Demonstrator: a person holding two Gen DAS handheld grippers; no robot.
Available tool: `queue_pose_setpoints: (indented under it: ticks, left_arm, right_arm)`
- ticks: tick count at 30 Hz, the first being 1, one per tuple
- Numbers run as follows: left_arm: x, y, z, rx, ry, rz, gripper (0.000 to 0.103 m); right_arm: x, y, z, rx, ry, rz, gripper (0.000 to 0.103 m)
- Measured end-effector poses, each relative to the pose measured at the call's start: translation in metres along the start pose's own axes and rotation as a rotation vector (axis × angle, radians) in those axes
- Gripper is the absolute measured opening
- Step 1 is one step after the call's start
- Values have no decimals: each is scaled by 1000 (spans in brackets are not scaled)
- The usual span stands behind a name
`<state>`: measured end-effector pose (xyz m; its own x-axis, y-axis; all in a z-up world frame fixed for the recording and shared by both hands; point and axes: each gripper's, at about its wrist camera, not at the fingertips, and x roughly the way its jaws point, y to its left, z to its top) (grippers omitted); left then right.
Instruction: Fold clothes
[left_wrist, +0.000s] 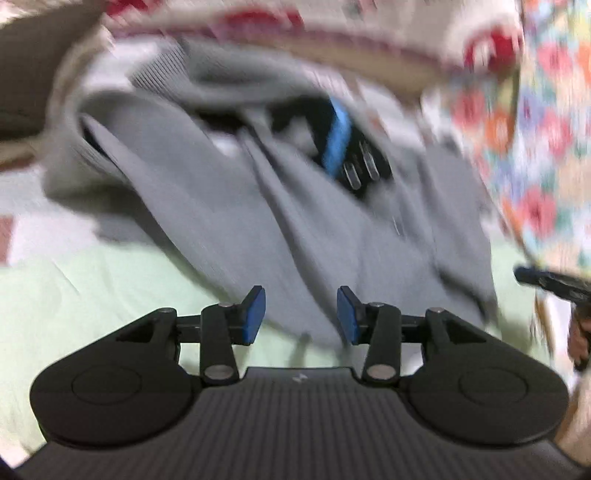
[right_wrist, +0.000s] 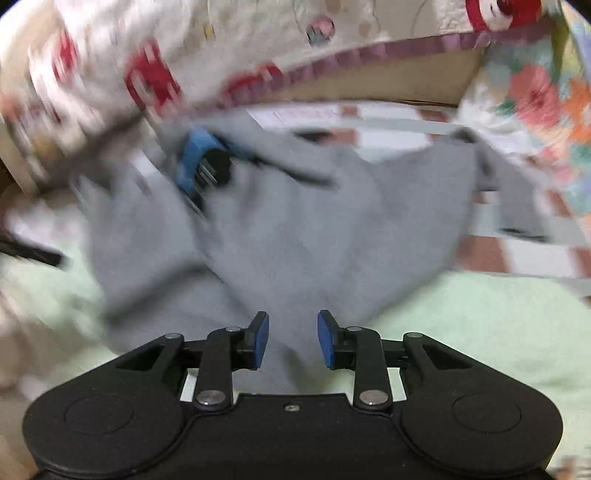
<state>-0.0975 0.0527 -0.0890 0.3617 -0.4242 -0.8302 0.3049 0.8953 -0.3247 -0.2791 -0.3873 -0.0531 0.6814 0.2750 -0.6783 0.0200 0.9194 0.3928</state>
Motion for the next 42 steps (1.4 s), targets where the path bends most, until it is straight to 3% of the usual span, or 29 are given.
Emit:
queue_pose_setpoints:
  ticks: [2,6,9,12,14,17,19,23,24,25,26,28,31,34,36,37,40,42]
  left_arm:
    - [4,22,10,-71,-59,41,42]
    - [11,63,30,-204,-171,131,42]
    - [20,83,41,-226,-223,220,42]
    - [19,98,53,-220,-262,272,42]
    - [15,105,57,-235,-284,258,42]
    - [7,114,66,-257,-351,268,42]
    - [4,118,74,-255,-409,287,42]
    - [4,124,81,-295,-413,265,42]
    - [3,122,80,-286,-422,268,42]
    - [1,120,78,-287,-448,294,42]
    - [-7,119,75,-308,-502,330,42]
    - [-25,122,70,-360,-596,341,42]
    - [-24,126,74,-338,-505,318,43]
    - [-10,122,73,-273,-412,321,44]
    - [0,121,70,-261,-391,298,46]
    - [4,123,69,-277,-393,282,48]
    - [5,130,71,-374,-466,308,50]
    - [3,136,74,-447,-535,330,50]
  right_arm:
    - [13,1,17,73,-45,156,34]
    - [77,38,47,-40,20,271,36]
    - [115,92,55,-271,68,299,37]
    - [133,157,40,-608,64,263,45]
    - [142,184,23,-743,49,234,54]
    - [157,222,-3,-939,25,188,54]
    - [171,239,-20,-1018,39,162,54]
    - [186,251,-34,-1023,47,137,54]
    - [186,249,-36,-1016,55,140,45]
    - [187,247,-40,-1041,72,136,24]
    - [189,247,-50,-1136,69,69,5]
    - [192,247,-71,-1350,28,-92,2]
    - [183,237,-61,-1238,27,-102,1]
    - [177,226,-45,-1060,41,-54,2]
    - [172,228,-45,-1038,26,-20,11]
    - [168,229,-45,-1025,20,10,14]
    - [166,233,-46,-948,39,135,41]
    - [172,234,-50,-929,64,148,47]
